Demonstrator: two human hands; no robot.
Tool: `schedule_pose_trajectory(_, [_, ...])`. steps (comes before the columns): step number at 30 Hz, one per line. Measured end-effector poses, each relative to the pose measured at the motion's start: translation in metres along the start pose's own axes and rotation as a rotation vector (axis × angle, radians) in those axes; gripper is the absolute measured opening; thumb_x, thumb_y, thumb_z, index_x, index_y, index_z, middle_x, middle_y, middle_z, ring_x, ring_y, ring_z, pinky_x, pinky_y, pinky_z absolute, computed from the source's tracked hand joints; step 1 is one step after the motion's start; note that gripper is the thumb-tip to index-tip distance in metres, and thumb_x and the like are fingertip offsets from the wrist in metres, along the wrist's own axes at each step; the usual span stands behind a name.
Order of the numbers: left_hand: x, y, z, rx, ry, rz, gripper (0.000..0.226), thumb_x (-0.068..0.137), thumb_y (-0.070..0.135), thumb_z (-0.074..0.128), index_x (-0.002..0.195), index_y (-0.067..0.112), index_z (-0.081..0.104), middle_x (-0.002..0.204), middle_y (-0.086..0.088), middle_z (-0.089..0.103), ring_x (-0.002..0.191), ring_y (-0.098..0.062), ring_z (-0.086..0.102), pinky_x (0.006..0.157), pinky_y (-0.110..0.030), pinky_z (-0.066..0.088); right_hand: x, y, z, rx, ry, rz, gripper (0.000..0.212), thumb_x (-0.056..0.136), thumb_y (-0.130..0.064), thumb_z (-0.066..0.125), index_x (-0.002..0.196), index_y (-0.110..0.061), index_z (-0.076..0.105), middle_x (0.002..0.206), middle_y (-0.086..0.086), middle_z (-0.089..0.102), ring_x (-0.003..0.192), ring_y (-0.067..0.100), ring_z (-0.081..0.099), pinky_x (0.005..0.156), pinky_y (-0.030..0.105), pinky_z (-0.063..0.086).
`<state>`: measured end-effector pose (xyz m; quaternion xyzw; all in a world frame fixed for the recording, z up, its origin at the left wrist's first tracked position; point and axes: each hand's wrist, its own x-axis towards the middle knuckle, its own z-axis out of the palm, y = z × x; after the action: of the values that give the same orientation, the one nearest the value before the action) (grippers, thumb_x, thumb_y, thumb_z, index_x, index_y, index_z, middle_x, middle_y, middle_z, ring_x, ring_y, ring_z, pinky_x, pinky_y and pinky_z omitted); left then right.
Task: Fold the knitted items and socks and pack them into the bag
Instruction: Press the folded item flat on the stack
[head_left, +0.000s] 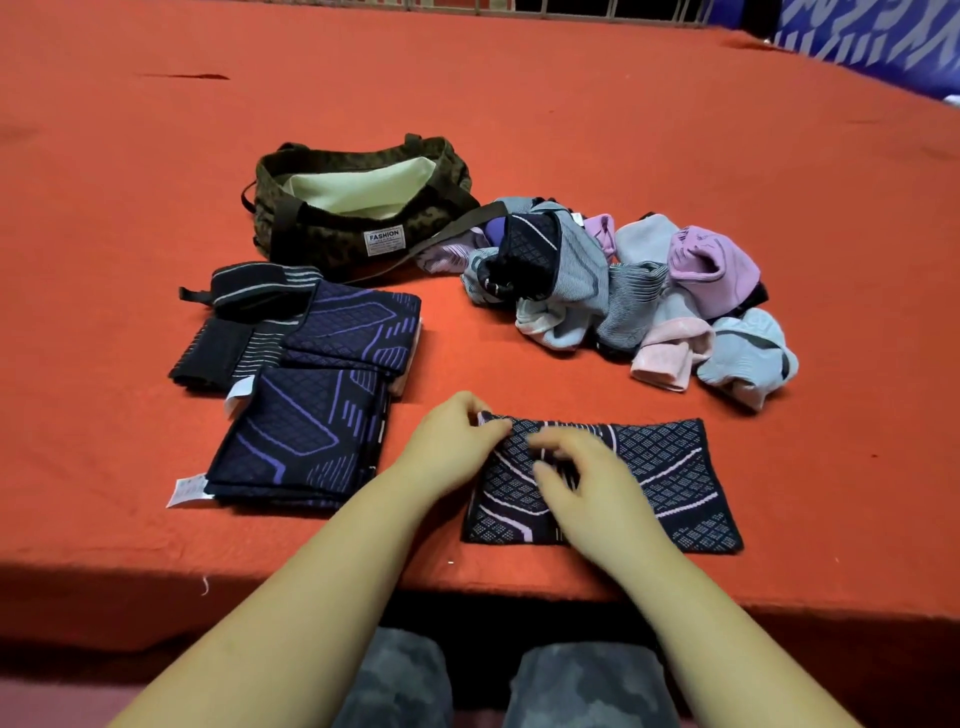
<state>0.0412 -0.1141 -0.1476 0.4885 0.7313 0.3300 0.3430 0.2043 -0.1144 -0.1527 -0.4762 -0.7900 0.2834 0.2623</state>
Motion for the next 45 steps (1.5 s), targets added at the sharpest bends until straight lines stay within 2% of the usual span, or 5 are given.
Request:
schedule_pose_trajectory(15, [-0.024, 0.002, -0.032, -0.485, 0.33, 0.083, 0.012, 0.086, 0.01, 0.065, 0.084, 0.021, 0.061, 0.076, 0.003, 0.061, 0.068, -0.009, 0.056, 0.072, -0.027, 0.049, 0.045, 0.002, -0.002, -0.163, 0.11, -0.09, 0.023, 0.095, -0.035, 0.042, 0.083, -0.02, 0.056, 0.075, -0.012, 0.048, 0.078, 0.016, 0.042, 0.081, 0.03, 0.028])
schedule_pose_trajectory(22, [-0.022, 0.008, -0.016, -0.4, 0.03, -0.053, 0.022, 0.082, 0.009, 0.07, 0.103, 0.014, 0.063, 0.088, -0.003, 0.067, 0.082, -0.015, 0.063, 0.076, -0.02, 0.05, 0.04, -0.001, 0.001, -0.18, 0.056, -0.068, 0.03, 0.09, -0.041, 0.039, 0.092, -0.02, 0.06, 0.085, -0.009, 0.057, 0.09, 0.021, 0.051, 0.091, 0.034, 0.033])
schedule_pose_trajectory(29, [-0.042, 0.001, -0.008, 0.374, 0.271, 0.512, 0.05, 0.087, 0.016, 0.053, 0.137, 0.013, 0.046, 0.144, -0.006, 0.044, 0.135, -0.024, 0.037, 0.114, -0.033, 0.021, 0.004, 0.003, 0.005, -0.216, -0.092, -0.088, 0.054, 0.088, -0.042, 0.031, 0.137, -0.026, 0.045, 0.144, -0.008, 0.043, 0.137, 0.011, 0.03, 0.119, 0.034, 0.008])
schedule_pose_trajectory(38, [-0.057, -0.042, 0.002, 0.839, -0.116, 0.213, 0.122, 0.047, 0.082, -0.028, 0.15, 0.018, -0.013, 0.154, 0.003, -0.023, 0.146, -0.015, -0.013, 0.113, -0.027, -0.01, -0.02, 0.048, -0.029, -0.602, -0.169, 0.273, 0.063, 0.097, -0.052, 0.02, 0.151, -0.027, 0.0, 0.159, -0.002, -0.008, 0.146, 0.013, -0.008, 0.117, 0.036, -0.005])
schedule_pose_trajectory(45, [-0.075, -0.023, -0.002, 0.305, 0.149, 0.126, 0.075, 0.086, 0.006, 0.051, 0.15, 0.014, 0.015, 0.151, -0.007, 0.028, 0.138, -0.021, 0.032, 0.112, -0.025, 0.02, -0.03, 0.011, -0.005, -0.25, 0.012, 0.05, 0.038, 0.096, -0.026, 0.046, 0.133, -0.02, 0.052, 0.142, -0.002, 0.047, 0.133, 0.015, 0.037, 0.109, 0.018, 0.017])
